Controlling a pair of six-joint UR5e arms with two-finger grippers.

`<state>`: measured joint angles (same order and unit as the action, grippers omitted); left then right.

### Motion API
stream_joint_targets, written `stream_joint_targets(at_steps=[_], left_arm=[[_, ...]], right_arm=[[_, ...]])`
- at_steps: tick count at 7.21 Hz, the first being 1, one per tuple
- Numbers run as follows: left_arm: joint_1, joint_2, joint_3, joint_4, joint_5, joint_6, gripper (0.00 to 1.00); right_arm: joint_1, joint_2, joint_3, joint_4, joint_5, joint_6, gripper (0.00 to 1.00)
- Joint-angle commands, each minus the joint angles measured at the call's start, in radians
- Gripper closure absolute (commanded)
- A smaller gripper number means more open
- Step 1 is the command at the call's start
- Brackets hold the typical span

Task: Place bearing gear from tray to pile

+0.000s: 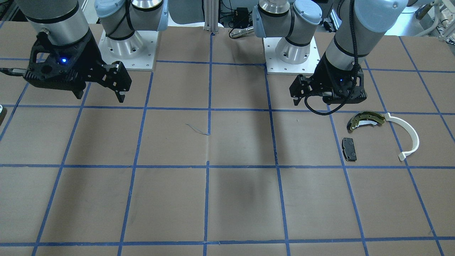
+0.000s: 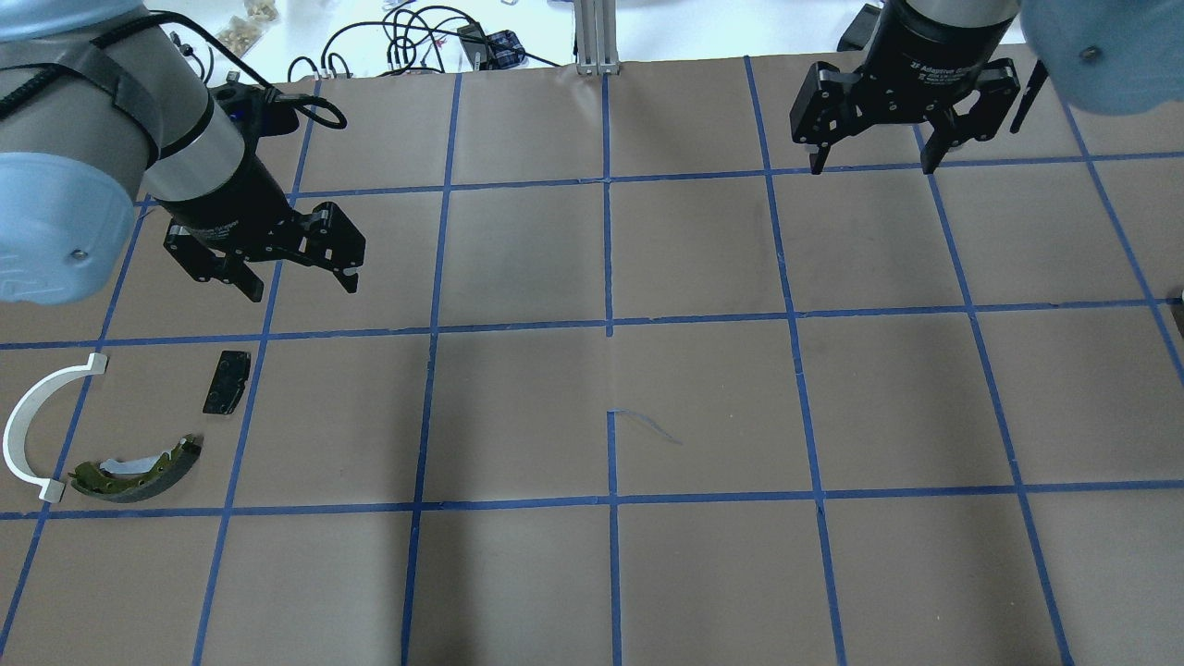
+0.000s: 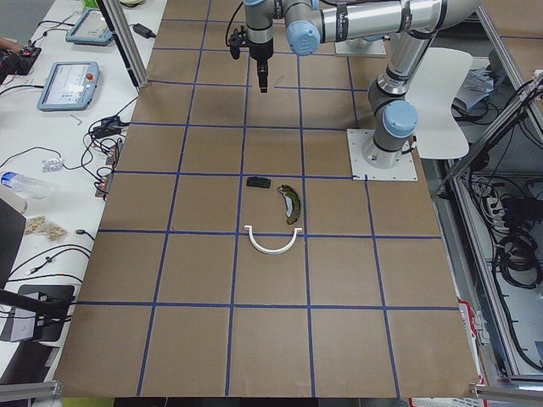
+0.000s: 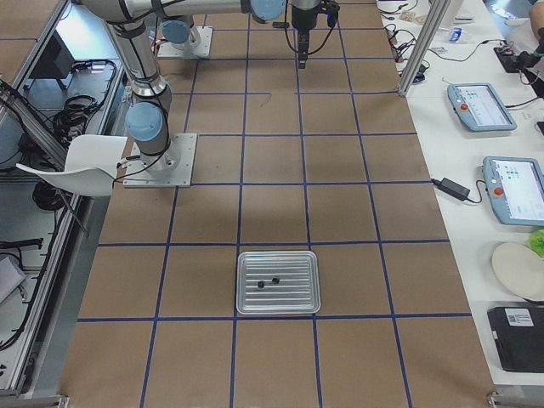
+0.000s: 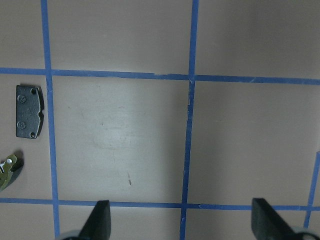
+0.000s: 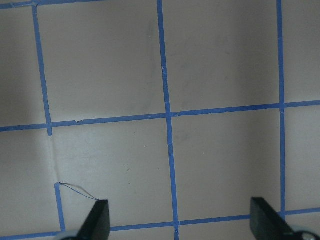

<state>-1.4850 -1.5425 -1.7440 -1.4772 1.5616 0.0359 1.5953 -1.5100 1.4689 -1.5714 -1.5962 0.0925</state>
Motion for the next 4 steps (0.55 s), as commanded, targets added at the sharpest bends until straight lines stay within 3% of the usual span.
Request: stream_joint_targets(at_steps=[1,4], left_arm=[[0.0,0.001,-0.002,0.0,0.0,0.001,0.0],[0.005,0.004,-0.002,0.002,-0.002,-0.001,0.0]], right_arm=[[0.0,0.001,0.001,-0.001,-0.004,-0.004,0.0],[0.0,0.004,0.004,-0.001,-0.013,-0.005,0.0]])
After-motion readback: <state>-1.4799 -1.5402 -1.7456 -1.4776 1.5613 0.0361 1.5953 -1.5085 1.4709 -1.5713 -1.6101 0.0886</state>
